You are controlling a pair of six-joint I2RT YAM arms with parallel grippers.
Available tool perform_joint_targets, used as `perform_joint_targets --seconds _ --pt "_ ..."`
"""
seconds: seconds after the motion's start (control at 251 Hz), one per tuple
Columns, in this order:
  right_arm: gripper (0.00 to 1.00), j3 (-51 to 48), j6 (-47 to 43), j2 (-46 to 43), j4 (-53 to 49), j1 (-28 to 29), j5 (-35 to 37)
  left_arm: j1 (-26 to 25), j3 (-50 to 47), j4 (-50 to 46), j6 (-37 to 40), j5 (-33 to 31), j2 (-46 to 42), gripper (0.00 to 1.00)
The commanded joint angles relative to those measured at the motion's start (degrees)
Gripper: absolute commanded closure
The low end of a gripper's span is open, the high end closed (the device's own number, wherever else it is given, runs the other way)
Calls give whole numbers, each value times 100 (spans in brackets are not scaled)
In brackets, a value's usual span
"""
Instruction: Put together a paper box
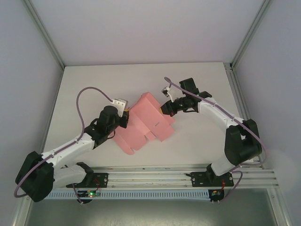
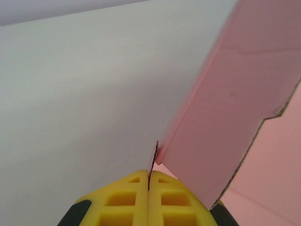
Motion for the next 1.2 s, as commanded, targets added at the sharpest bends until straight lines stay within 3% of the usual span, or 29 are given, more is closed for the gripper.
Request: perform_joint_targets --seconds 0.0,0.08,0.227,0.263,0.387,0.531,0.619,0.798,0.894,0.962,1.089,1.193 --pt "100 181 486 138 521 14 -140 -138 -78 294 -1413 -961 -42 100" --pt "100 183 617 261 638 -36 -123 -128 -164 132 -1794 -1134 -102 100" --pt "100 255 489 326 612 28 -89 -127 -207 -85 -1479 -231 -68 100" --pt "100 254 391 304 594 31 -130 -132 -157 -280 -1511 -263 -68 90" --pt "100 232 -448 152 218 142 -320 -128 97 -874 -1468 -889 -160 32" --pt "100 367 -2156 80 -874 126 -781 -68 676 -1676 -1363 -2007 -118 11" --pt "100 505 -3063 76 -1577 143 -888 105 999 -1895 -1324 -1890 14 0" --pt "100 436 -3951 -67 -1844 160 -1199 441 1500 -2208 -1329 -1970 481 0" --pt "100 426 -3955 -151 -1772 141 -1226 551 1543 -2248 -1223 -1791 690 0" --pt "100 440 -3822 -177 -1660 132 -1235 551 1418 -2040 -1071 -1285 749 1" --pt "100 446 -3635 -168 -1474 129 -1180 550 868 -1007 -772 429 646 2" --pt "100 395 -3475 -191 -1211 126 -1172 551 606 -425 -661 1376 531 3"
